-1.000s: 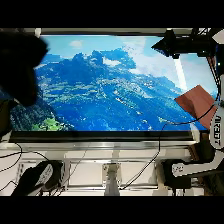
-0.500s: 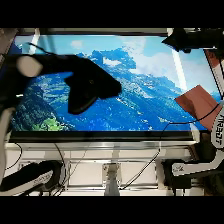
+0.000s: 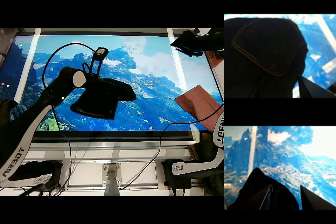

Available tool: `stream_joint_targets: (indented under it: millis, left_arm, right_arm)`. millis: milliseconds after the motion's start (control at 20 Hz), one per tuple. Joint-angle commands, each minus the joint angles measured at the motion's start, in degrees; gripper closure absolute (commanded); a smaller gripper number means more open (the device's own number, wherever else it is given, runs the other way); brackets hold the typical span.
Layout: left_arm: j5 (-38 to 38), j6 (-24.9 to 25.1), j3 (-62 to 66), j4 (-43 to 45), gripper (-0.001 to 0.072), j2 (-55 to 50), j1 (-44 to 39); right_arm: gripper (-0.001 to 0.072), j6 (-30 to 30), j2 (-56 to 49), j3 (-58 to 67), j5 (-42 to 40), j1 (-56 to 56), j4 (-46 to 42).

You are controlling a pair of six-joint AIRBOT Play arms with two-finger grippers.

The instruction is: Fold the clothes and pants, and hang the long-sleeved shirts on hangers.

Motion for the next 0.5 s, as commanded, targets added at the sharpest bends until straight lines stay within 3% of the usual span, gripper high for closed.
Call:
stream_joint_targets:
  millis: [0,50,100,150,200,300,450]
  left_arm:
    - [-3.2,0.2,0.1,0.8,0.022,3.4,-0.6]
    - [-3.2,0.2,0.1,2.7,0.0264,5.4,-0.5]
    - [-3.2,0.2,0.1,5.4,0.0368,7.3,-0.4]
    - [-3.3,0.2,0.1,9.5,0.0545,9.0,-0.2]
    - [-3.5,0.3,0.1,13.7,0.069,10.2,0.1]
    - [-5.6,0.2,0.1,19.7,0.0694,11.5,1.2]
    - [-12.9,2.2,-0.2,15.7,0.0695,10.7,6.2]
  right_arm:
    - [0.0299,0.0,-1.3,0.0,0.9,-0.2,-2.0]
    - [0.0349,0.0,-2.1,0.0,2.2,-0.2,-2.1]
    - [0.0503,-0.2,-3.0,0.0,3.7,-0.2,-2.1]
    - [0.0676,-0.2,-4.0,0.0,4.9,-0.2,-2.1]
    - [0.0675,-0.2,-4.9,-0.2,5.7,-0.2,-2.0]
    - [0.0675,-0.4,-6.6,-0.2,8.7,-0.2,-2.0]
    - [0.0677,-3.6,-8.7,-1.2,12.7,-0.2,0.8]
